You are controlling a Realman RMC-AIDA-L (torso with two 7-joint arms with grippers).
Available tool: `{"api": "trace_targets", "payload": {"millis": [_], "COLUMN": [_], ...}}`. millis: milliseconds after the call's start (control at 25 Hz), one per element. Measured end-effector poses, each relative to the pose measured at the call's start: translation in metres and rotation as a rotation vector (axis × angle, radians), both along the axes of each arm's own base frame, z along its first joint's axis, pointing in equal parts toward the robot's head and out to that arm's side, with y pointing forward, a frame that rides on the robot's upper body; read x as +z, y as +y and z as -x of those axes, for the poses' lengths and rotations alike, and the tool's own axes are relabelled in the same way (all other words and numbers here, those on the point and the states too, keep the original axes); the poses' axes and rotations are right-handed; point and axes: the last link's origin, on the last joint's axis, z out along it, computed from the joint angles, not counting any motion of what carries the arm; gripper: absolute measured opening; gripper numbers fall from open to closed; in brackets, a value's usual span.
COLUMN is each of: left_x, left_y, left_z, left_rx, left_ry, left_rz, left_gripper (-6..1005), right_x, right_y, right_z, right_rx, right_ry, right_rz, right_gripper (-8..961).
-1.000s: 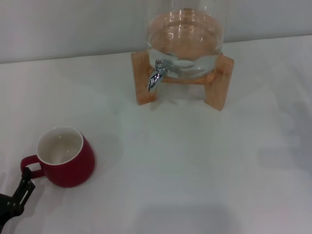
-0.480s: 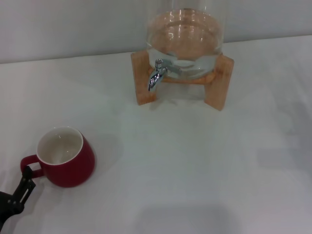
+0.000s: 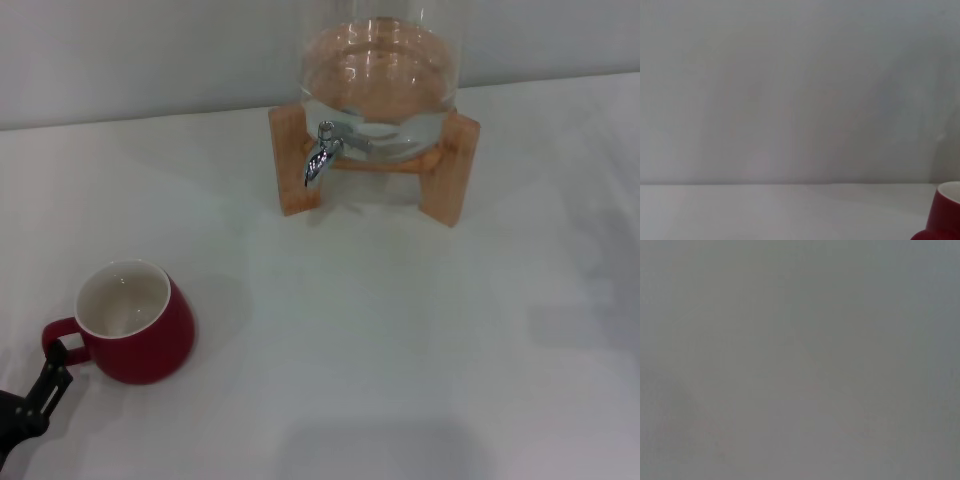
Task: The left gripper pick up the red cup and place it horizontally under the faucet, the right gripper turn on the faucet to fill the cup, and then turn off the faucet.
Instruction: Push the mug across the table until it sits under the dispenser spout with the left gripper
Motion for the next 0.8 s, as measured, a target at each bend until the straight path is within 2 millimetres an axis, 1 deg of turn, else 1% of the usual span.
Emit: {"api": "trace_targets", "payload": {"millis": [440, 640, 800], "left_x": [0.0001, 0.0001, 0.0001], "left_y": [0.001, 0.0028, 0.0042], "left_z": [-0.0004, -0.0015, -0.0023], "left_rx": [-0.003, -0.008, -0.011], "left_ry": [0.001, 0.001, 0.001], "left_rz": [0.0, 0.0, 0.0], "left_gripper": [870, 706, 637], "right_x": [-0.0004, -0.0006, -0.0005], "right_y": [0.0, 0.0, -0.0009], "right_z": [0.0002, 0.0002, -0.0005], "right_rx": [0.0, 0.0, -0.002], "right_ry": [0.002, 0.002, 0.002], "right_rz": [0.0, 0.001, 0.001], "right_gripper": [659, 659, 659]}}
